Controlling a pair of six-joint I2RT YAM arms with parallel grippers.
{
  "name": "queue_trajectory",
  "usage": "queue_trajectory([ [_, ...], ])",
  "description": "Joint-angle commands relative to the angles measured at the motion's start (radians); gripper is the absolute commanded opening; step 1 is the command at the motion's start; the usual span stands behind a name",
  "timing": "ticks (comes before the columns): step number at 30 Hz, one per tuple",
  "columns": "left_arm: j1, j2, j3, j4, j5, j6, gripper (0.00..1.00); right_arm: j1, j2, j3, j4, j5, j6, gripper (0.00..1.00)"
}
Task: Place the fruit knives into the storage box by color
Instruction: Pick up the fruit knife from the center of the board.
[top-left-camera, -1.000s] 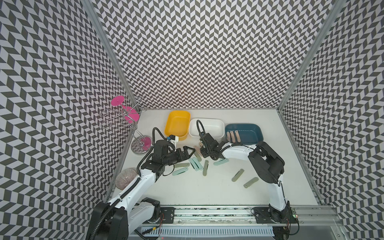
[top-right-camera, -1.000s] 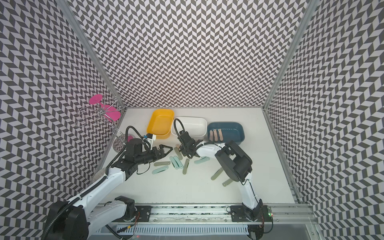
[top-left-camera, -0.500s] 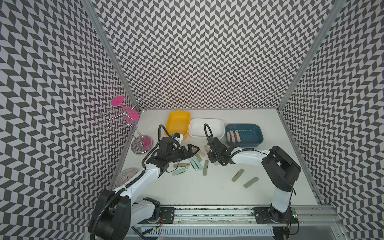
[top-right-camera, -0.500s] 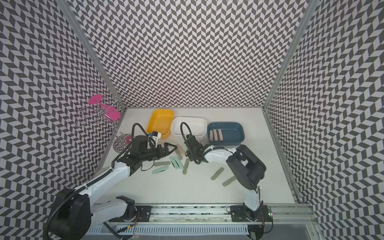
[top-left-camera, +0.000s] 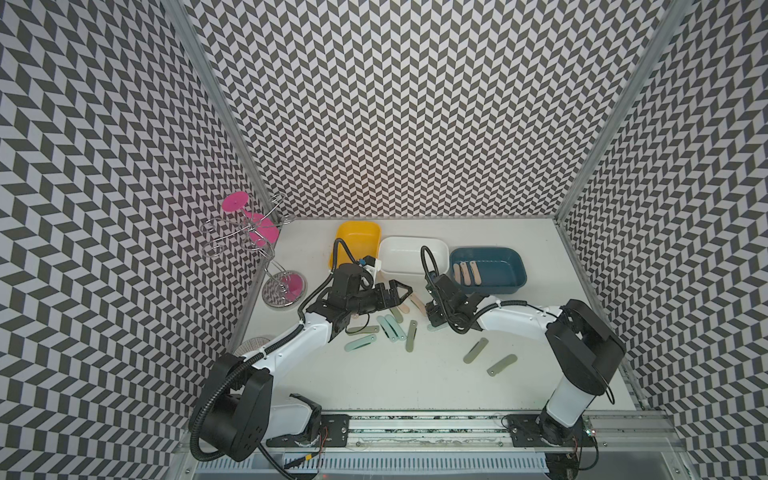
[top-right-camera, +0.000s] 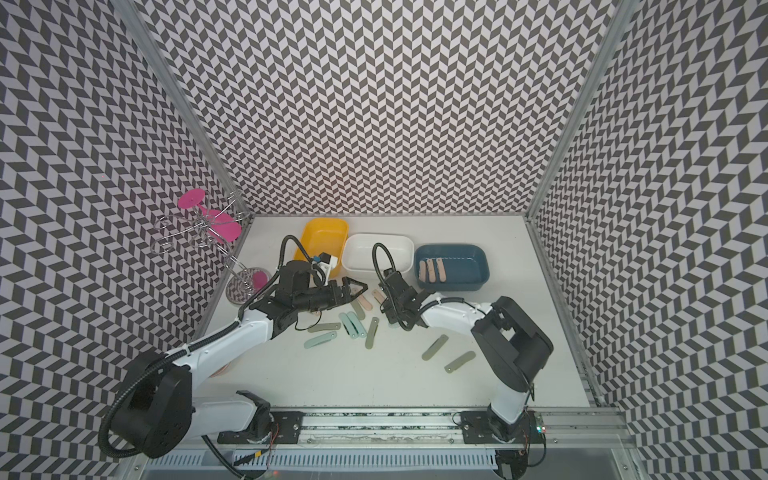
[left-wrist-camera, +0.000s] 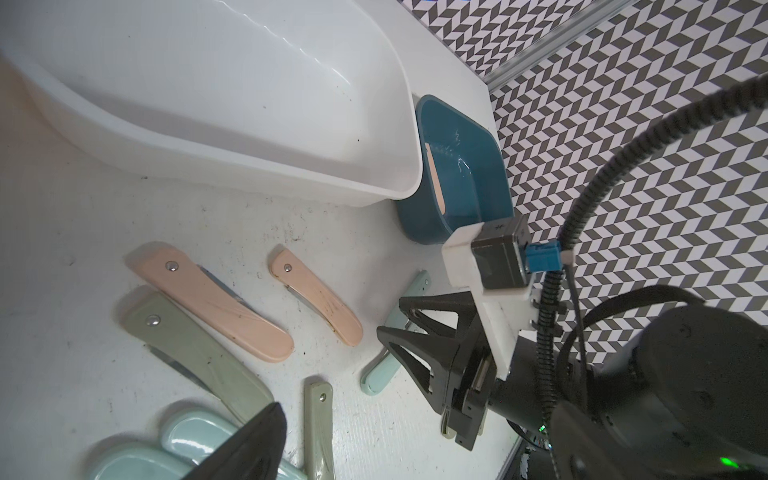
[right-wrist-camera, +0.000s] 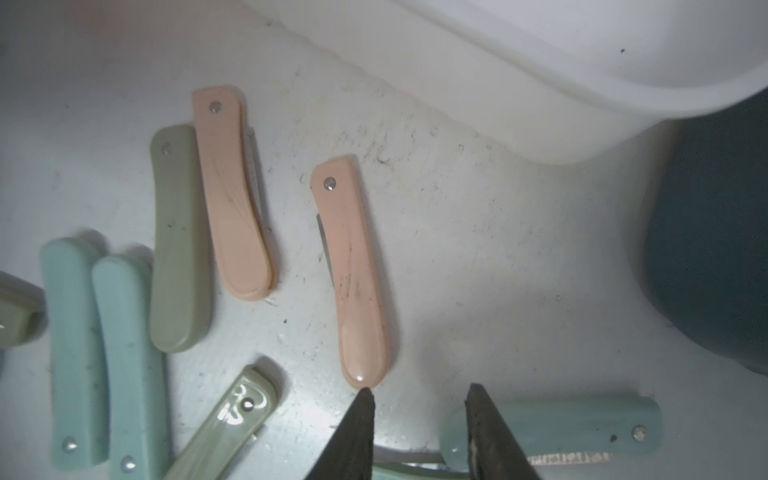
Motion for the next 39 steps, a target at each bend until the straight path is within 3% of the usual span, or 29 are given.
queue_trajectory([
  [1,-0.005,-0.005,0.019,0.019,-0.018,-0.005,1.0,-0.001,0.004,0.048,0.037,-0.034,-0.022,0.47],
  [8,-0.002,-0.027,0.005,0.004,-0.031,0.001,1.0,-0.001,0.068,0.08,0.092,-0.082,-0.056,0.52],
  [24,0.022,-0.062,-0.016,-0.007,-0.032,0.003,1.0,0.02,0.207,0.115,0.141,-0.059,-0.089,0.5],
  [39,0.023,-0.07,-0.015,-0.006,-0.029,-0.005,1.0,0.037,0.214,0.102,0.128,-0.026,-0.064,0.24],
])
